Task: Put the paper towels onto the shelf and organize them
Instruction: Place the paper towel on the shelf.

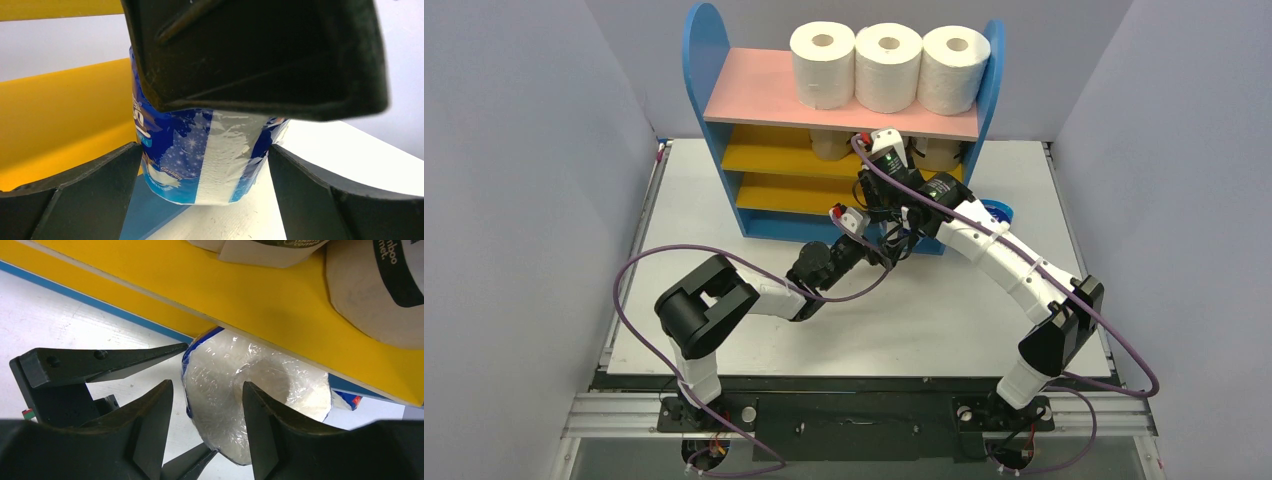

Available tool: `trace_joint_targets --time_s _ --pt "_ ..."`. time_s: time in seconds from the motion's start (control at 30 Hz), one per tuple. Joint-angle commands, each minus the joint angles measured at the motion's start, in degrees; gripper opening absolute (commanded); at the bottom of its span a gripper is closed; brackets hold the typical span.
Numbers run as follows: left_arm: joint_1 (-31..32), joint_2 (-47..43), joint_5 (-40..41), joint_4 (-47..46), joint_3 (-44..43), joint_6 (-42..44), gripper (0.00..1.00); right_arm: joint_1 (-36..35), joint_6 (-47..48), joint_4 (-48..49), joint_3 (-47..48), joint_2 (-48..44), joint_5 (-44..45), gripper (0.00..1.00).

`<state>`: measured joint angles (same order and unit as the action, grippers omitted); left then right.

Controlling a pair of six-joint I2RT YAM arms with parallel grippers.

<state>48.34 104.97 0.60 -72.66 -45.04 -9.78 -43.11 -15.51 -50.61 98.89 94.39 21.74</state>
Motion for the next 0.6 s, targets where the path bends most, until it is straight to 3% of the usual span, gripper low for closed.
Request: trace_joint_targets --time_s 0.0,0.57 --pt "0.0 0.6 1.7 -3.9 -3.2 0.4 0.96 1.3 -1.1 4.7 2.6 -2.0 2.0 0.5" --pt "0.0 2.1 1.9 -3.1 -6.2 0.4 0.96 1.1 -2.5 4.8 -2.2 -13.8 4.1 0.53"
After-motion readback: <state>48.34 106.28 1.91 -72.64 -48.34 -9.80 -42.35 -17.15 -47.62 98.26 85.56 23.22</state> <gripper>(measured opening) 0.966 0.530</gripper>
